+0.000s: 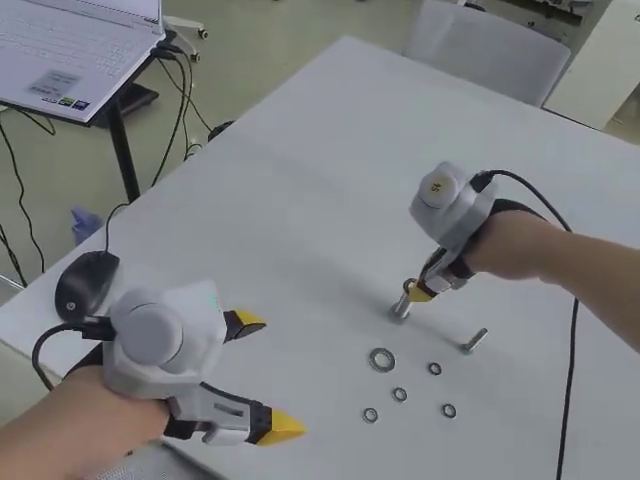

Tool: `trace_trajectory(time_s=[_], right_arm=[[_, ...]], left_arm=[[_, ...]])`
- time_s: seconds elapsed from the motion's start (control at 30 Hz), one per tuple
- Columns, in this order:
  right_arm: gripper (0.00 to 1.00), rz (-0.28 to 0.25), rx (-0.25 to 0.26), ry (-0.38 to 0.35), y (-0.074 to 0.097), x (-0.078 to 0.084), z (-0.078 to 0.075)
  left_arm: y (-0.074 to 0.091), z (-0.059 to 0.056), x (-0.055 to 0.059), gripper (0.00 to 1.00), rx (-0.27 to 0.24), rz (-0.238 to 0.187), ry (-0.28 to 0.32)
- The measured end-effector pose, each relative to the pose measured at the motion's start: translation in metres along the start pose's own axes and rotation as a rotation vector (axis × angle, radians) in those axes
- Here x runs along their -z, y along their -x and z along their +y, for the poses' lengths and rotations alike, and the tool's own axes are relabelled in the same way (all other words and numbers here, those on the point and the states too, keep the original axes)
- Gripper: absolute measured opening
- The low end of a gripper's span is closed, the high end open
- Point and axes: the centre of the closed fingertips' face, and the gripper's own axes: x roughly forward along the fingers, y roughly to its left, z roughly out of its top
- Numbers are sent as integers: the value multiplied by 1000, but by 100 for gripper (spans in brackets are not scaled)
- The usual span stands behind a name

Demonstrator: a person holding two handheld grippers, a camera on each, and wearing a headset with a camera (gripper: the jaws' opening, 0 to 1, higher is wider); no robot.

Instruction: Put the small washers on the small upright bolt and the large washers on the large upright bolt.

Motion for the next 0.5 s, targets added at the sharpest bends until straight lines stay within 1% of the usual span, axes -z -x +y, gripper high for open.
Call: trace_trajectory(time_s=[0.33,0.4,0.5], right_arm=[[21,18,-13,3,-5,4,0],[21,21,-16,10,-7,3,1],[21,24,-17,12,-9,4,1]], left_arm=[[0,1,2,76,-5,5,13],[0,2,3,75,-7,12,11],[1,3,1,75,-8,5,14]])
